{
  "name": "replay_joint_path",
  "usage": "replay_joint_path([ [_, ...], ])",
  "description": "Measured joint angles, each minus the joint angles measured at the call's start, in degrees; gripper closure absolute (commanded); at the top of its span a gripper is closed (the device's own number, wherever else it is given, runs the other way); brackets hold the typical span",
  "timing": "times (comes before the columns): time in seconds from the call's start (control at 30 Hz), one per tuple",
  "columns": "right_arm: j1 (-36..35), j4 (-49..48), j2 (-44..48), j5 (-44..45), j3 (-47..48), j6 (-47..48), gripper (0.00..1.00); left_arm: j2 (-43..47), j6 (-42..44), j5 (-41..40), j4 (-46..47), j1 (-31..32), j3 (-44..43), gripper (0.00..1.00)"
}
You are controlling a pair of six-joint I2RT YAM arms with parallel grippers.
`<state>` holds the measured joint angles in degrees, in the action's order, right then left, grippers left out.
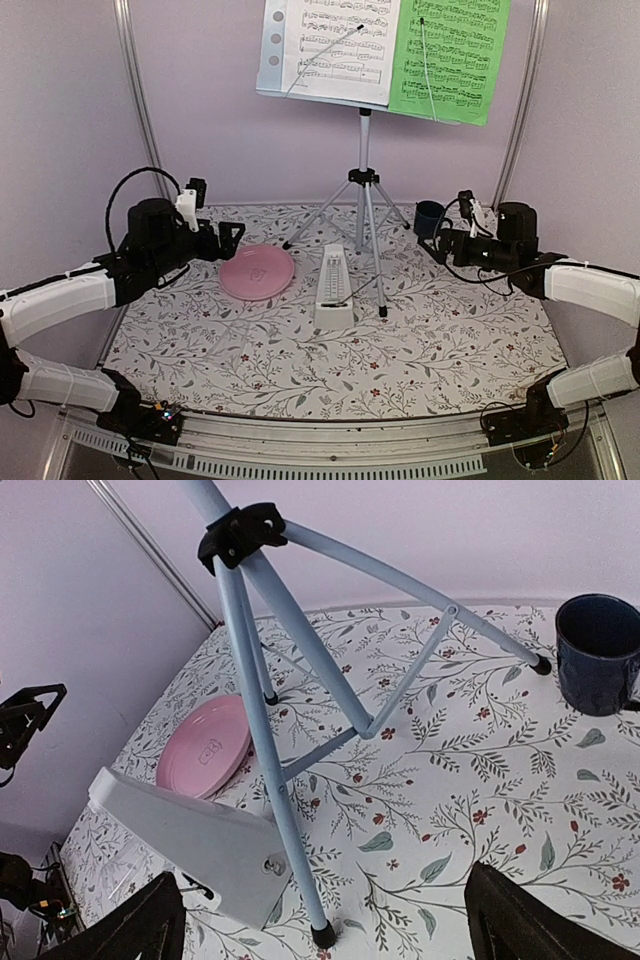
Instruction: Set up the instrument practice props
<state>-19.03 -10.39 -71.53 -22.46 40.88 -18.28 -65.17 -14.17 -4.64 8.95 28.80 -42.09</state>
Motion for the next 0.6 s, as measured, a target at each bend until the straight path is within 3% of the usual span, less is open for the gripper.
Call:
replay_joint_path([
  [0.6, 0.00, -6.62, 2.05, 1.14, -12.57, -3.74, 0.01, -4.81, -9.68, 1.84, 0.61, -0.02, 9.29, 0.01],
])
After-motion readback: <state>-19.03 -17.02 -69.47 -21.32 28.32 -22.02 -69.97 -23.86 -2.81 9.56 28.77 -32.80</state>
